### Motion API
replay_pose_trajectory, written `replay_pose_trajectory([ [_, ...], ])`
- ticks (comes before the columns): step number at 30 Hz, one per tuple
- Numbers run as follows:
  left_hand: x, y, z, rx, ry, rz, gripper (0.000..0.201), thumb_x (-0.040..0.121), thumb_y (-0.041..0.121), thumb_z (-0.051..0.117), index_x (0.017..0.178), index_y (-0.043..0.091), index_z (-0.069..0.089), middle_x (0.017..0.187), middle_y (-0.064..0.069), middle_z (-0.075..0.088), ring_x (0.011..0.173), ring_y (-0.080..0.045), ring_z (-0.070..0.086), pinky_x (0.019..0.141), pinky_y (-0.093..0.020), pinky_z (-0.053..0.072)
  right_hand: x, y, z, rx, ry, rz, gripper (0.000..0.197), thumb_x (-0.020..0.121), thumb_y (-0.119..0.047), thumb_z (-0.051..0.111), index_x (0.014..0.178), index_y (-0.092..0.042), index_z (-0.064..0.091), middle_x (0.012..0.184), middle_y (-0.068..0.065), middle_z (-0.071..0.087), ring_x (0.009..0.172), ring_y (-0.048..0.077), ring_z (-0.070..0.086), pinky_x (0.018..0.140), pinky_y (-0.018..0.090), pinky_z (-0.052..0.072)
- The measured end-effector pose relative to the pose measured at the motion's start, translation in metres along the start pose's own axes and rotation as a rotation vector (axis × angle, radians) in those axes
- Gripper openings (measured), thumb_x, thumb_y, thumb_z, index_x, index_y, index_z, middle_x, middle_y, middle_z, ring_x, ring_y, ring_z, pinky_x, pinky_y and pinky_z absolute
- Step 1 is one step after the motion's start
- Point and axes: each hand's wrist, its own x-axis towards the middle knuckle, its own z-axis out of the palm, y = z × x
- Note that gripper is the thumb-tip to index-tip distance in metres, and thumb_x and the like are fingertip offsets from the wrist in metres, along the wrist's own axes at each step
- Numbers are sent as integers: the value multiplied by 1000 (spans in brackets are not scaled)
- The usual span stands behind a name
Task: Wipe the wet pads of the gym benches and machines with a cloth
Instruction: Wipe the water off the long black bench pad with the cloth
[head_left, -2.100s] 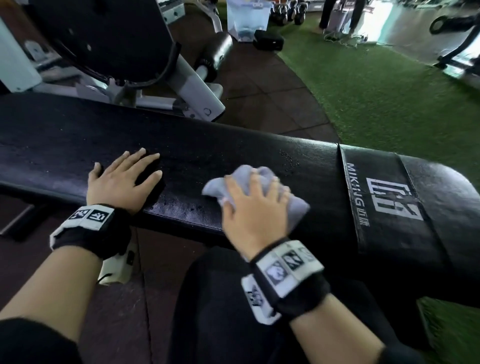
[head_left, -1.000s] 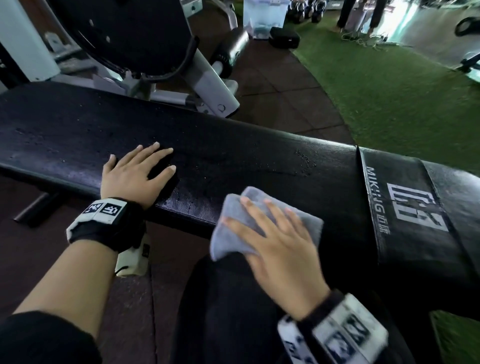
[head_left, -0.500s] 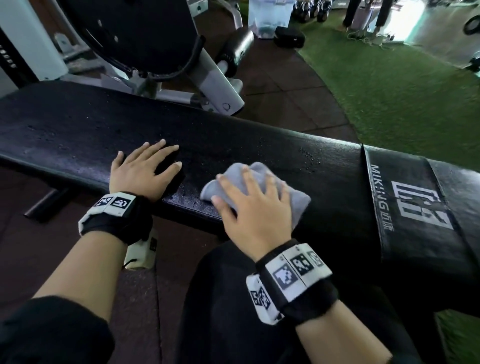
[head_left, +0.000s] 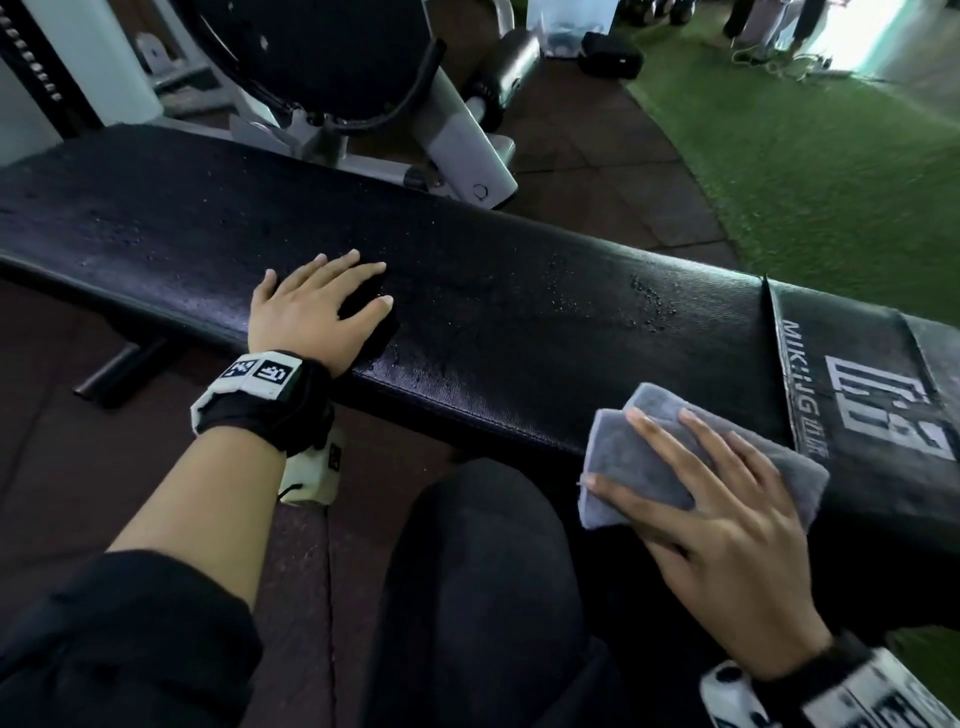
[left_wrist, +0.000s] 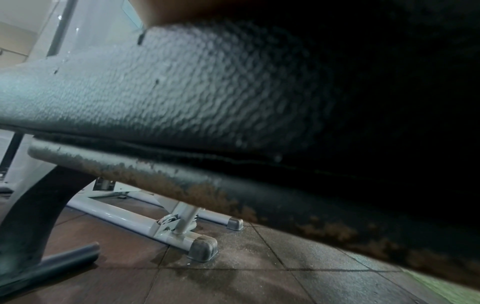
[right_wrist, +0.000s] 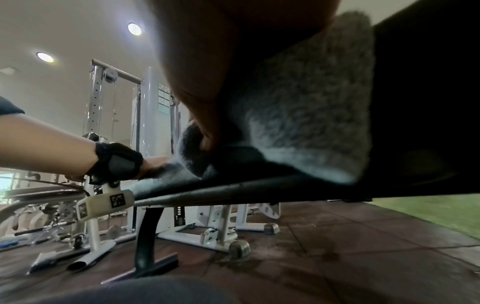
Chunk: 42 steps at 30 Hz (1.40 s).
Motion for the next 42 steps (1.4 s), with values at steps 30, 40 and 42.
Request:
replay_pose_trajectory([
  [30,-4,3,-3,3,-33,-25,47,90,66,33,136,58,31,152,27,23,144,-1,14,119,-39,3,101,-61,32,93,-334,274,45,89,-56,33,132,-49,45,147,-10,41,136,23,37,111,51,25],
  [40,18,22,-3,43,-175,-291,56,91,61,26,145,52,15,160,15,3,147,-10,-5,118,-45,-5,99,-18,8,63,-600,237,52,91,-52,35,142,-43,35,153,-4,30,139,27,32,108,53,22],
  [42,17,27,0,65,-145,-305,55,91,62,23,145,51,15,160,13,5,147,-12,-4,118,-47,-4,112,-18,9,77,-638,233,53,89,-51,36,142,-44,36,154,-4,30,138,29,33,107,53,21],
])
